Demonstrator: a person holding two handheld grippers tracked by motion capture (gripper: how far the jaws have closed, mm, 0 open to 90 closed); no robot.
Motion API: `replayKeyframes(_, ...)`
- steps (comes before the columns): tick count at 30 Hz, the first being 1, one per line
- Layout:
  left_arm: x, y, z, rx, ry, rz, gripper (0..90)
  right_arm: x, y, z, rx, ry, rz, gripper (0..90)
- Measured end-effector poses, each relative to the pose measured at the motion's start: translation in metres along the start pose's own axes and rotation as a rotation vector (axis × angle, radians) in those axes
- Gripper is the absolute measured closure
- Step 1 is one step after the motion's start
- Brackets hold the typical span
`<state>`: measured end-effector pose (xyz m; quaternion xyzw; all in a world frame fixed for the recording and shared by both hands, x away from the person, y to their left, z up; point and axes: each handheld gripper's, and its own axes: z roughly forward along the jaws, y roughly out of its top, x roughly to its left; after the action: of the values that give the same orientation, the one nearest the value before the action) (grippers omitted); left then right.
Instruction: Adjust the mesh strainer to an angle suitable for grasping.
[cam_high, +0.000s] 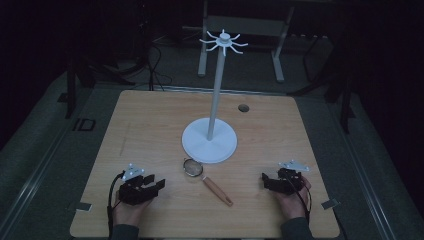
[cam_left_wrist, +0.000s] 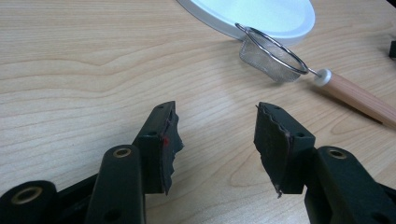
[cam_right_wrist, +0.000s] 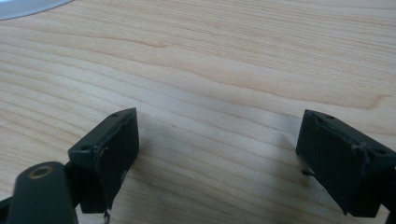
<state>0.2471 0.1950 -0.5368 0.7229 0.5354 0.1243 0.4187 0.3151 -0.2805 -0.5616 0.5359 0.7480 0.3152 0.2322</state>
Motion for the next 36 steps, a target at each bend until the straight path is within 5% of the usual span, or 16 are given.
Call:
replayKeyframes(9,-0.006,0.006,-0.003,-0.013,-0.006,0.034,49.3,0.007,0.000,-0.003,-0.044,0.072,-0.072,39.3)
replayKeyframes(13,-0.009,0.011,-0.005,-0.017,-0.007,0.055,50.1,0.008,-0.001,-0.004,-0.069,0.080,-0.098,43.2)
replayKeyframes(25,-0.022,0.027,-0.001,-0.002,-0.048,0.141,59.3,0.007,-0.001,-0.005,-0.079,0.073,-0.085,42.1)
replayKeyframes(36,-0.048,0.033,0.018,0.051,-0.115,0.230,80.3,0.007,-0.002,-0.005,-0.082,0.070,-0.086,43.3)
